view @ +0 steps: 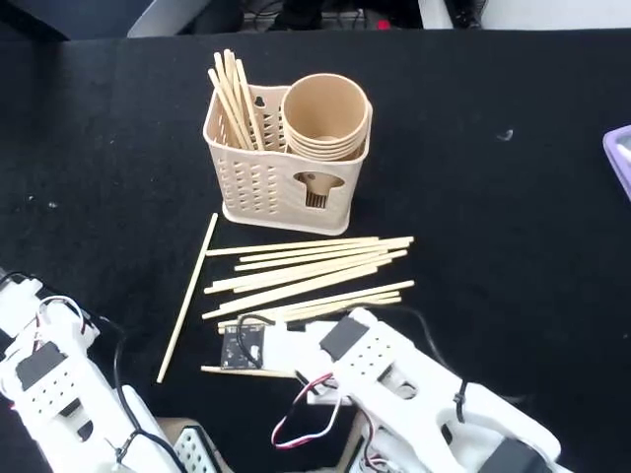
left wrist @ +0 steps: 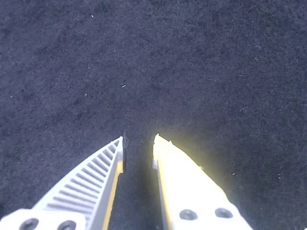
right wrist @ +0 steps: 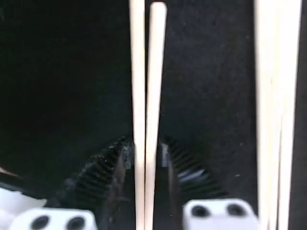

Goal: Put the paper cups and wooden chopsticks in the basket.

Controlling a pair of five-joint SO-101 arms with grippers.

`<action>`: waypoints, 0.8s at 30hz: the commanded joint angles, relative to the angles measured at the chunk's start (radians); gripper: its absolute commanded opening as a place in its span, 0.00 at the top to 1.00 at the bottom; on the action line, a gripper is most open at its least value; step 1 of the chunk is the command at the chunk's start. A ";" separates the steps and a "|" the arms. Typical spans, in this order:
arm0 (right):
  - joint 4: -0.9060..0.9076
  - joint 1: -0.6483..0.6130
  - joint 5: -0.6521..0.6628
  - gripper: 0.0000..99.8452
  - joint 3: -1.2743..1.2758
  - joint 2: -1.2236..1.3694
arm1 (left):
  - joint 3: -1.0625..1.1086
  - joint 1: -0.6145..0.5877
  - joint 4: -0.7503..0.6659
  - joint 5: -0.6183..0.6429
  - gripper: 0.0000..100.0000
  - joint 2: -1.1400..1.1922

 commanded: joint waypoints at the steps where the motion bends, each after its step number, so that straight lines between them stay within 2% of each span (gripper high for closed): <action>1: -0.038 -0.006 -0.009 0.99 -0.012 0.016 | -0.038 -0.010 -0.012 0.002 0.89 -0.015; 5: -0.005 -0.003 -0.009 0.99 -0.038 0.015 | -0.038 -0.010 -0.012 0.002 0.89 -0.015; 8: 0.135 -0.003 -0.009 0.99 -0.148 -0.013 | -0.036 -0.008 -0.012 0.002 0.89 -0.015; 18: 0.408 -0.003 -0.011 0.99 -0.390 -0.315 | -0.036 -0.005 -0.012 0.002 0.89 -0.015; 22: 0.433 -0.003 -0.014 0.99 -0.564 -0.398 | -0.036 -0.004 -0.012 0.002 0.89 -0.015; 24: 0.397 -0.003 -0.068 0.99 -0.657 -0.403 | -0.036 -0.004 -0.012 0.002 0.89 -0.015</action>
